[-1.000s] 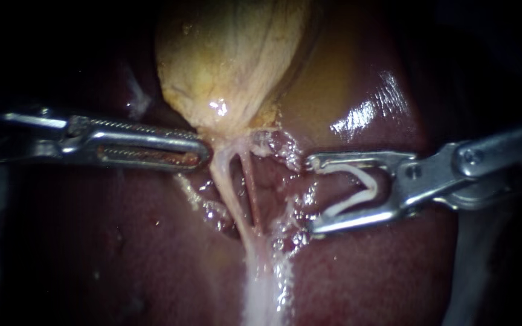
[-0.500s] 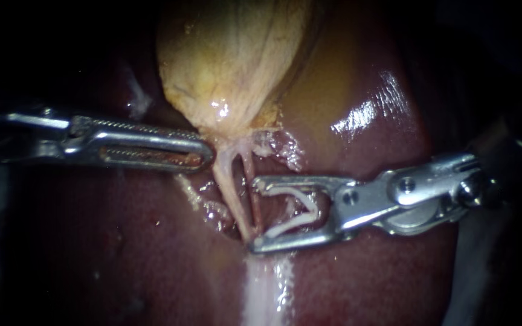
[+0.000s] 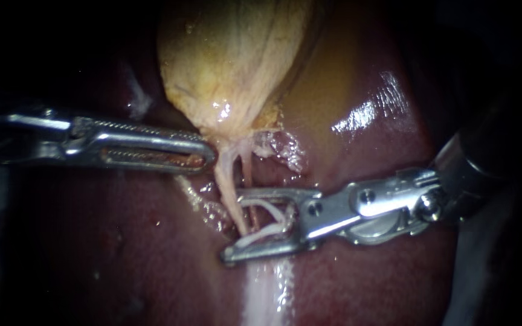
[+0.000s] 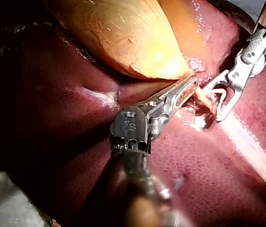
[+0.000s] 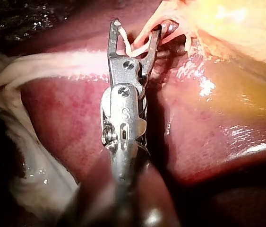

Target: Clipping first clip left tube

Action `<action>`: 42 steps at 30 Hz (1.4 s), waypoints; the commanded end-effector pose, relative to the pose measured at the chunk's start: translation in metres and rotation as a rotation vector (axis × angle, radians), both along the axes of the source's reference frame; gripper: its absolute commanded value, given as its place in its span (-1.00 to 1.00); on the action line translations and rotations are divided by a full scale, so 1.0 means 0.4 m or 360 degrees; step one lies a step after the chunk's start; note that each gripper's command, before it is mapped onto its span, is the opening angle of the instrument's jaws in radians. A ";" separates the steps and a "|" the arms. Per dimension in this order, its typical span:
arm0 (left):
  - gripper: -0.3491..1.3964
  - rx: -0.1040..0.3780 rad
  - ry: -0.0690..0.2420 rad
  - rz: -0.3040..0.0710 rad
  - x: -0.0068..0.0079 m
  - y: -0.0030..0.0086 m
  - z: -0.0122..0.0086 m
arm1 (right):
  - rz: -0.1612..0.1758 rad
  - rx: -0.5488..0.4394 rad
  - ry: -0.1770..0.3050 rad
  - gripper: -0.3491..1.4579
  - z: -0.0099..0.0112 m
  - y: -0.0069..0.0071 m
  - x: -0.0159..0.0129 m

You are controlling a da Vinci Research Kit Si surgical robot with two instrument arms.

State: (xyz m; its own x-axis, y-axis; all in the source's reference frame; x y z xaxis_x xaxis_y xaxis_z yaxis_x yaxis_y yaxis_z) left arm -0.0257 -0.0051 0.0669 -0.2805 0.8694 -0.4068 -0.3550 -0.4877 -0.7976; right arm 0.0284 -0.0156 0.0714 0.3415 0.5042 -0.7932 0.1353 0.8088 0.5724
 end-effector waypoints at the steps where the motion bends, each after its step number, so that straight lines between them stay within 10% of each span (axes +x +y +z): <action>1: -1.00 0.0000 0.0001 0.0000 0.0000 0.0000 0.0000 | -0.0006 0.0008 0.0002 -0.06 0.0006 -0.0007 0.0005; 11: -1.00 0.0000 0.0001 -0.0001 -0.0004 0.0000 -0.0001 | -0.0051 0.0061 0.0001 -0.07 0.0052 -0.0060 0.0046; 21: -1.00 0.0000 0.0001 -0.0002 -0.0006 0.0001 0.0000 | -0.0042 0.0072 -0.0005 -0.22 0.0067 -0.0039 0.0042; 34: -1.00 0.0000 0.0001 -0.0002 -0.0006 0.0002 0.0001 | -0.0069 0.0124 -0.0049 -1.00 0.0077 -0.0036 0.0021; 42: -1.00 0.0000 0.0001 -0.0001 -0.0006 0.0002 0.0002 | -0.0073 0.0172 -0.0089 -1.00 0.0079 -0.0037 0.0010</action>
State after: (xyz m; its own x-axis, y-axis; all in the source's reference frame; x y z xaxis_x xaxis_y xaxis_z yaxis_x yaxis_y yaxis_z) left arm -0.0260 -0.0050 0.0670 -0.2800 0.8696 -0.4066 -0.3565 -0.4874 -0.7970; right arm 0.0288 -0.0172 0.0745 0.4102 0.5694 -0.7124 0.1342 0.7349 0.6647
